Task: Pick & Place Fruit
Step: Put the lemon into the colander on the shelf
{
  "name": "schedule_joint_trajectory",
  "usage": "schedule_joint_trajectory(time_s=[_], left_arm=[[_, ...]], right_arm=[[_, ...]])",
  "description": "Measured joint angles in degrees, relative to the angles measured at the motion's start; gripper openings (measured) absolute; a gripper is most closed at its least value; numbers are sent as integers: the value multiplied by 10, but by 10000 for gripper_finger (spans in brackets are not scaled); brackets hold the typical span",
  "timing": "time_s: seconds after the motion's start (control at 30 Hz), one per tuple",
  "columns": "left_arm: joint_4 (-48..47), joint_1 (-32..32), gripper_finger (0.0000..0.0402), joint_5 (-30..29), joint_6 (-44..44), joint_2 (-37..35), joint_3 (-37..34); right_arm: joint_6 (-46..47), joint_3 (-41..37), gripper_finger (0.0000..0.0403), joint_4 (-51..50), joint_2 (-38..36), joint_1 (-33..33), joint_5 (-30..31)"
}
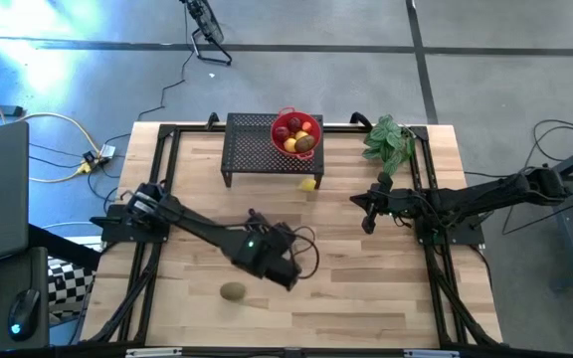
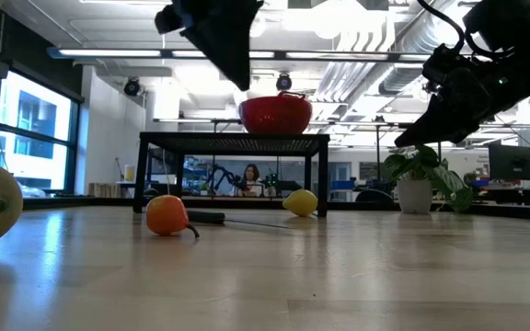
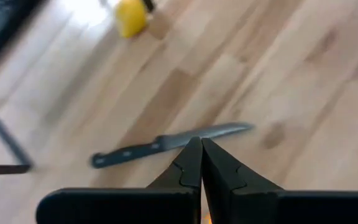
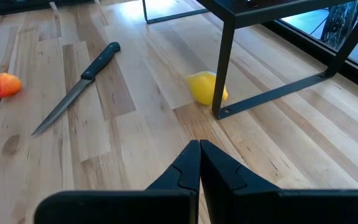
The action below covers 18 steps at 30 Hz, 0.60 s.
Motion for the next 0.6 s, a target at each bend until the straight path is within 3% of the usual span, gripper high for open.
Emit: schedule_joint_trajectory(time_s=[0.3,0.6], left_arm=[[271,-16,0,6,18,0,-113],[426,-10,0,-2,7,0,-229]], right_arm=[[2,0,3,0,0,0,0],[2,0,3,0,0,0,0]])
